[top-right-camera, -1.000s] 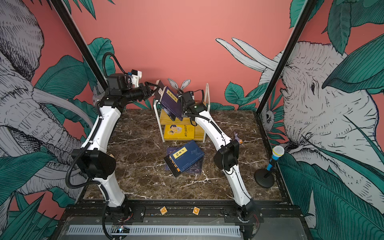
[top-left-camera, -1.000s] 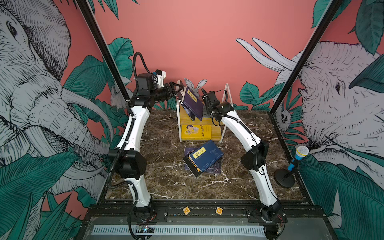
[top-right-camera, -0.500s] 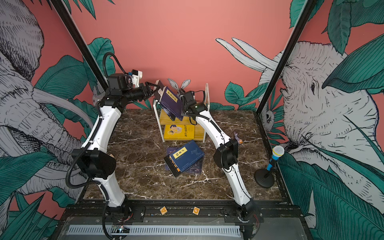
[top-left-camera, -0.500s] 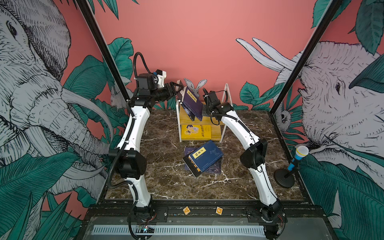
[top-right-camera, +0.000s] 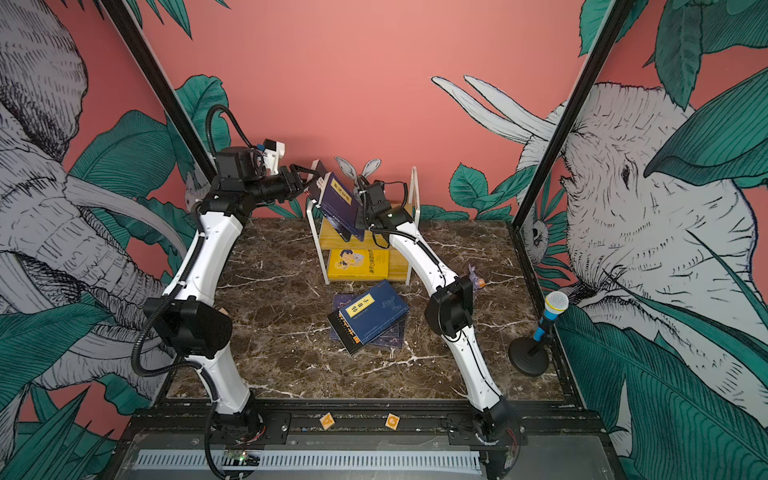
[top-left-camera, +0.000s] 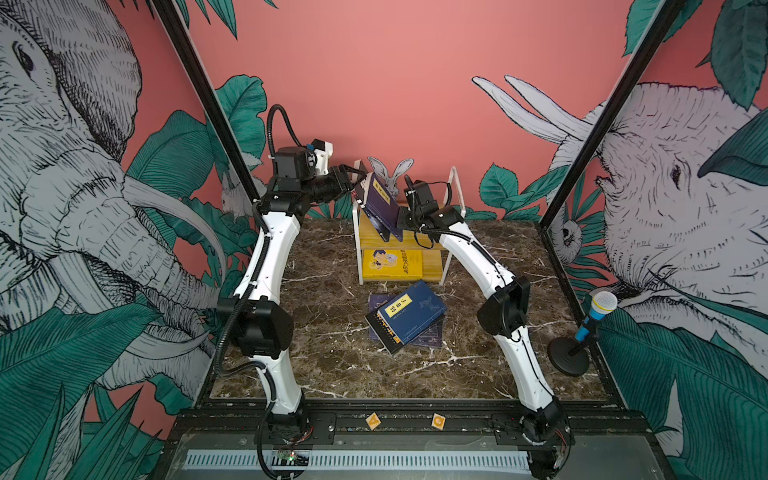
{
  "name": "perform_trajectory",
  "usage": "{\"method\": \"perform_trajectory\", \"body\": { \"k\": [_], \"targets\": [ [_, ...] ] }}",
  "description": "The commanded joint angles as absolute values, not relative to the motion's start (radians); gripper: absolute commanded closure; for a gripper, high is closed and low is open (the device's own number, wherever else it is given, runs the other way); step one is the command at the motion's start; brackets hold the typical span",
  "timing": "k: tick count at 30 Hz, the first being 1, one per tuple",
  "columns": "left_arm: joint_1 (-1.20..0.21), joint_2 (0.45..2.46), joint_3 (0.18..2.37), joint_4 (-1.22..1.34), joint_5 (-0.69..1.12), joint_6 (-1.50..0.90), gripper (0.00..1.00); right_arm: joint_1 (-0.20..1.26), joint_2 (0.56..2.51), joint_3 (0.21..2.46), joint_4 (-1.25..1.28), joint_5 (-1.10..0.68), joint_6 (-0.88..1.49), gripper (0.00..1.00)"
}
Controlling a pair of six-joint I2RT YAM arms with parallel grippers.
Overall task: Stacking books/files
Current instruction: Place the book on the bookshelf.
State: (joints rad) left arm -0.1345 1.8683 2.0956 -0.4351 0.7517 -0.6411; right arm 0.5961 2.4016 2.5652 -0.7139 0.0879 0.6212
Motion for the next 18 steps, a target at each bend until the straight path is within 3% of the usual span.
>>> {"method": "perform_trajectory", "body": {
  "k": [1, 18],
  "targets": [
    [-0.141, 1.860, 2.129, -0.411, 0.773, -0.647, 0.43, 0.612, 2.434, 2.567, -0.714, 0.040, 0.624, 1.00],
    [-0.144, 1.861, 2.123, -0.412, 0.771, -0.643, 0.44, 0.633, 2.444, 2.574, -0.659, 0.017, 0.628, 1.00]
  ]
}}
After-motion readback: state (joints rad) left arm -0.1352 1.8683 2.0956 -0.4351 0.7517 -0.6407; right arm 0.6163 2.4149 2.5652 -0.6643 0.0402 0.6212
